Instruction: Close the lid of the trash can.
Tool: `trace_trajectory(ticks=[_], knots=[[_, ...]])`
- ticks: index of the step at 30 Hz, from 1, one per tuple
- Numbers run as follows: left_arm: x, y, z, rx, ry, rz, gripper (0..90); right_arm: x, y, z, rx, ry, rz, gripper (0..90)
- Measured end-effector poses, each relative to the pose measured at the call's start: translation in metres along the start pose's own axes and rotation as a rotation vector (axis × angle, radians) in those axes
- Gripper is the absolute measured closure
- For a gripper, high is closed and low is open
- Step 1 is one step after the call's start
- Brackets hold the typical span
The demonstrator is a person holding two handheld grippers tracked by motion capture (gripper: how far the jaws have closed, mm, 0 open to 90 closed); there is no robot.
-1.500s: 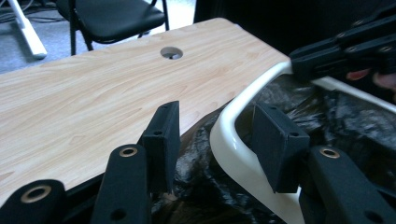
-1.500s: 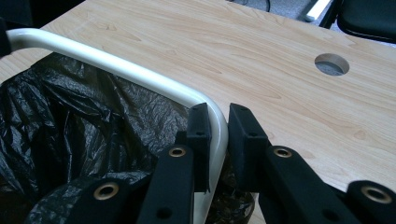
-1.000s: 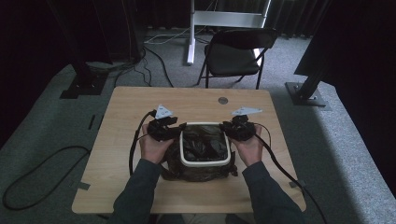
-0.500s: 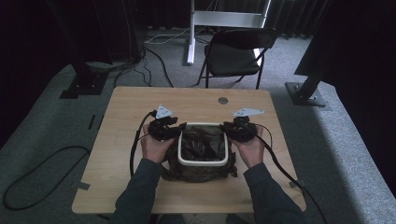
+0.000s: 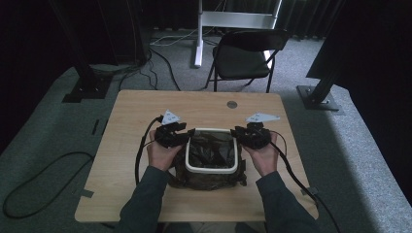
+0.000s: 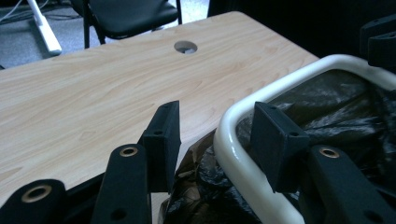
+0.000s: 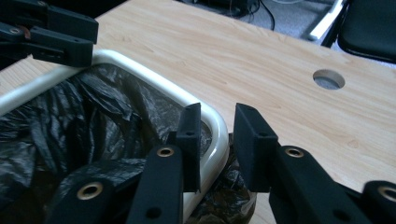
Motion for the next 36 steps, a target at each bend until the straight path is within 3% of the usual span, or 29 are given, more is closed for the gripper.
trace_trajectory(ticks=[5,11,23,24,29,36], knots=[[0.001,-0.001,-0.008,0.013,-0.017,-0.011,53.1,0.002,0.003,-0.009,-0.014,-0.001,-0.013,71.1],[0.014,-0.005,-0.023,0.037,-0.024,-0.013,53.1,0.018,0.004,-0.019,-0.039,0.001,0.002,71.5],[0.023,-0.012,-0.027,0.075,-0.034,0.007,52.7,0.028,0.006,-0.026,-0.041,0.016,-0.021,72.9],[0.022,-0.011,-0.029,0.082,-0.048,-0.01,52.8,0.028,0.006,-0.026,-0.04,0.015,-0.026,72.7],[0.022,-0.006,-0.038,0.077,-0.078,-0.023,52.8,0.031,0.003,-0.032,-0.026,0.003,-0.054,69.5],[0.023,0.009,-0.056,0.044,-0.115,-0.036,52.7,0.045,-0.014,-0.037,0.002,0.011,-0.018,62.3]])
Point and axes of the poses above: each handheld gripper's, and its own axes: z roughly forward along the jaws, x roughly out of its underside, y roughly to its left, the point moved 7 cm from there along z, roughly forward along the jaws, and after that the axes turned 7 degrees about -y, right-handed, at the moved point
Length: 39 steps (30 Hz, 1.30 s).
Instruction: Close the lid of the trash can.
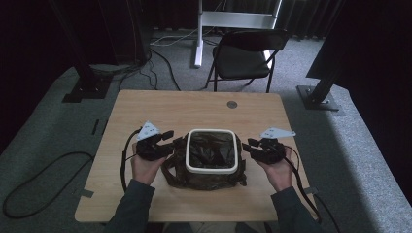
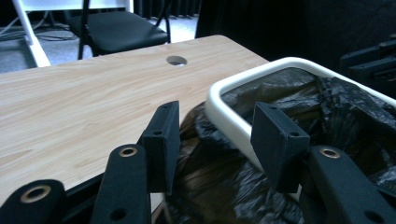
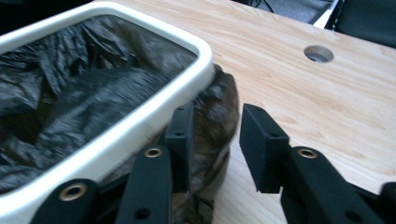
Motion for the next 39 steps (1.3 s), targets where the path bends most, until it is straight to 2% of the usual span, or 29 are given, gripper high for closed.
trace_trajectory(ticks=[8,13,16,22,27,30,39], knots=[[0.01,0.016,-0.012,-0.041,0.01,-0.017,52.6,0.016,-0.013,-0.002,0.022,0.017,0.031,57.4],[0.016,0.023,-0.016,-0.06,0.02,-0.022,52.4,0.023,-0.017,-0.002,0.028,0.024,0.029,55.5],[0.022,0.029,-0.02,-0.076,0.03,-0.031,51.8,0.028,-0.019,-0.003,0.038,0.034,0.009,54.2],[0.039,0.044,-0.027,-0.11,0.054,-0.057,51.8,0.036,-0.024,-0.005,0.04,0.038,0.019,53.5],[0.049,0.052,-0.031,-0.134,0.075,-0.058,51.7,0.043,-0.027,-0.007,0.052,0.047,0.014,53.1],[0.053,0.055,-0.032,-0.14,0.084,-0.058,51.2,0.047,-0.029,-0.008,0.061,0.054,-0.001,53.1],[0.069,0.068,-0.03,-0.171,0.123,-0.063,50.4,0.064,-0.04,-0.008,0.065,0.065,0.03,52.5]])
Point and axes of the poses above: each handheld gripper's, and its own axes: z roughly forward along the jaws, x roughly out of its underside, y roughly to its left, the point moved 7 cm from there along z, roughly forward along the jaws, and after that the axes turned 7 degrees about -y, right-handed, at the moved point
